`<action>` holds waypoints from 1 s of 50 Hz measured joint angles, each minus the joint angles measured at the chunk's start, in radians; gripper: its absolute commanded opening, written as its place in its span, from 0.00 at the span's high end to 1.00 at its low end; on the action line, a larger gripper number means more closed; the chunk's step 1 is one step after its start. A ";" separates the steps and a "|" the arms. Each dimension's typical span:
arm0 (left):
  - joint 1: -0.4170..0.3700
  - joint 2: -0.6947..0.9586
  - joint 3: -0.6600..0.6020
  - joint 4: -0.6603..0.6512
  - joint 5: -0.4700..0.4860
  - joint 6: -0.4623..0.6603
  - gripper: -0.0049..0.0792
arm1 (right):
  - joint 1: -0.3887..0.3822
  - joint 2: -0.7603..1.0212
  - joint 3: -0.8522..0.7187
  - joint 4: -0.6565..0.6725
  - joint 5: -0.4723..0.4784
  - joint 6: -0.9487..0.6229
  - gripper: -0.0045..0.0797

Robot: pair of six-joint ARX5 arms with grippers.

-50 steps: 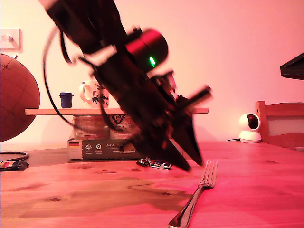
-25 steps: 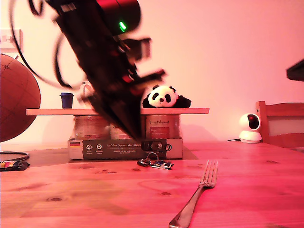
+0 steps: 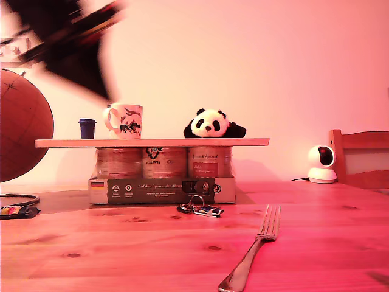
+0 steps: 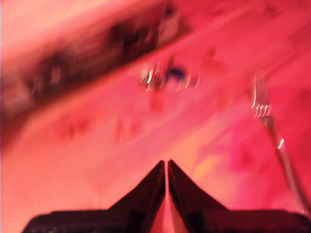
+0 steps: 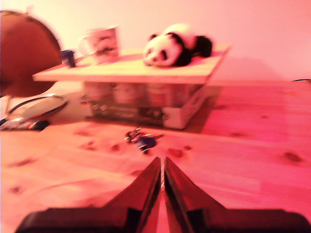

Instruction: Slide the metallic fork to the right

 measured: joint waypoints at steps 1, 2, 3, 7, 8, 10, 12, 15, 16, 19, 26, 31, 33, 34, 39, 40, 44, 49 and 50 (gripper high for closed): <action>0.004 -0.015 -0.021 0.010 0.004 0.016 0.97 | -0.011 0.000 0.000 0.004 -0.010 0.000 0.96; 0.009 -0.033 -0.043 0.018 0.006 0.016 0.97 | -0.021 0.000 0.000 0.009 -0.021 0.000 0.96; 0.014 -0.052 -0.063 0.024 0.008 0.016 0.97 | -0.032 0.000 0.000 0.013 -0.034 0.000 0.96; 0.032 -0.132 -0.127 0.053 0.010 0.016 0.97 | -0.071 0.000 0.002 0.014 -0.080 0.000 0.96; 0.037 -0.151 -0.138 0.061 0.010 0.016 0.97 | -0.085 0.000 0.003 0.010 -0.088 0.000 0.96; 0.048 -0.194 -0.162 0.079 0.013 0.016 0.97 | -0.108 0.000 0.007 0.001 -0.103 0.000 0.96; 0.060 -0.235 -0.181 0.088 0.019 0.016 0.97 | -0.135 0.000 0.012 -0.009 -0.126 0.000 0.96; 0.079 -0.289 -0.204 0.096 0.031 0.021 0.97 | -0.175 0.000 0.022 -0.023 -0.163 -0.002 0.96; 0.086 -0.307 -0.213 0.100 0.034 0.021 0.97 | -0.186 0.000 0.025 -0.024 -0.175 -0.003 0.96; 0.108 -0.360 -0.247 0.110 0.040 0.031 0.97 | -0.222 0.000 0.033 -0.024 -0.219 -0.005 0.96; 0.175 -0.478 -0.335 0.121 0.042 0.031 0.97 | -0.277 0.000 0.039 -0.019 -0.291 -0.027 0.96; 0.237 -0.559 -0.381 0.129 0.046 0.031 0.97 | -0.296 0.000 0.039 -0.019 -0.318 -0.027 0.96; 0.263 -0.591 -0.393 0.133 0.050 0.031 0.97 | -0.301 0.000 0.039 -0.019 -0.322 -0.030 0.96; 0.274 -0.606 -0.397 0.134 0.051 0.031 0.97 | -0.303 0.000 0.039 -0.019 -0.322 -0.030 0.96; 0.325 -0.672 -0.405 0.129 0.056 0.022 0.97 | -0.307 0.000 0.039 -0.018 -0.322 -0.066 0.96; 0.333 -0.686 -0.406 0.127 0.057 0.022 0.97 | -0.307 0.000 0.039 -0.017 -0.321 -0.073 0.96; 0.351 -0.737 -0.412 0.117 0.062 -0.016 0.97 | -0.307 0.000 0.039 -0.013 -0.318 -0.079 0.96; 0.354 -0.798 -0.425 0.102 0.063 -0.016 0.97 | -0.307 0.000 0.039 -0.013 -0.318 -0.079 0.96; 0.353 -0.808 -0.430 0.103 0.063 -0.041 0.97 | -0.307 0.000 0.039 -0.014 -0.318 -0.079 0.96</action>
